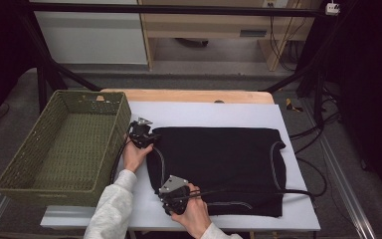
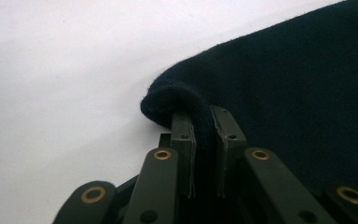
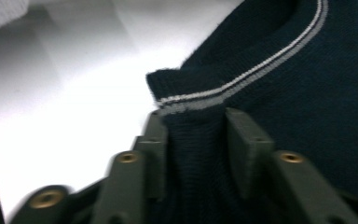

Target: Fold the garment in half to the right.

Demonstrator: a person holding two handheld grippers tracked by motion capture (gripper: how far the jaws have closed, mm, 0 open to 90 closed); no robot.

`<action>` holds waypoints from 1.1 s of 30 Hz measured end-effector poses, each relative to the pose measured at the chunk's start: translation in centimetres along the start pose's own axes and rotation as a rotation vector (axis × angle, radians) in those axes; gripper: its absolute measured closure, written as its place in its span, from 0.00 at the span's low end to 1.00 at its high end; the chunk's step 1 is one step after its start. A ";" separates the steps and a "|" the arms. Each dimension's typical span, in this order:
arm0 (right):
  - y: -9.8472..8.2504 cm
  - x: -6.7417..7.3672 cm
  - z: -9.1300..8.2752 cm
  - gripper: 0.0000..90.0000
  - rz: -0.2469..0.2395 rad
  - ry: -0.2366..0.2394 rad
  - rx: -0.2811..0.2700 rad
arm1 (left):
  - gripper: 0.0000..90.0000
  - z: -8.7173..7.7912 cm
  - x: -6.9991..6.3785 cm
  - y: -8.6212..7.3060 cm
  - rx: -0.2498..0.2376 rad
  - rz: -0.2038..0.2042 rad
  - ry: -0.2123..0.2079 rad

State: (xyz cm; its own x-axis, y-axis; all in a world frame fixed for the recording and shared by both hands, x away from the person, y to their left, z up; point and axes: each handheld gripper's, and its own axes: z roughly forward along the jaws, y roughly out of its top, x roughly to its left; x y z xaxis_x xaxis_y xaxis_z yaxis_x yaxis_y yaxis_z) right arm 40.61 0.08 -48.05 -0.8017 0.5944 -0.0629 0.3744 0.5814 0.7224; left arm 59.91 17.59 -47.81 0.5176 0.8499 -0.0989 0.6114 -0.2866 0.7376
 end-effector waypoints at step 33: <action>3.7 -3.8 -5.6 0.86 0.196 0.185 -0.112 | 0.93 -6.3 -1.3 5.9 -0.086 0.017 0.011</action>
State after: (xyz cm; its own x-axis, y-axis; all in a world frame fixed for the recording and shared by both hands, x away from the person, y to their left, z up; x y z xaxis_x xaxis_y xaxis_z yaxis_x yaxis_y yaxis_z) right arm 42.43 -3.21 -41.28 -0.7945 0.5717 0.2048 0.4848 0.3942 0.7807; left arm 59.06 17.60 -39.14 0.5202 0.8504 -0.0789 0.5489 -0.2621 0.7937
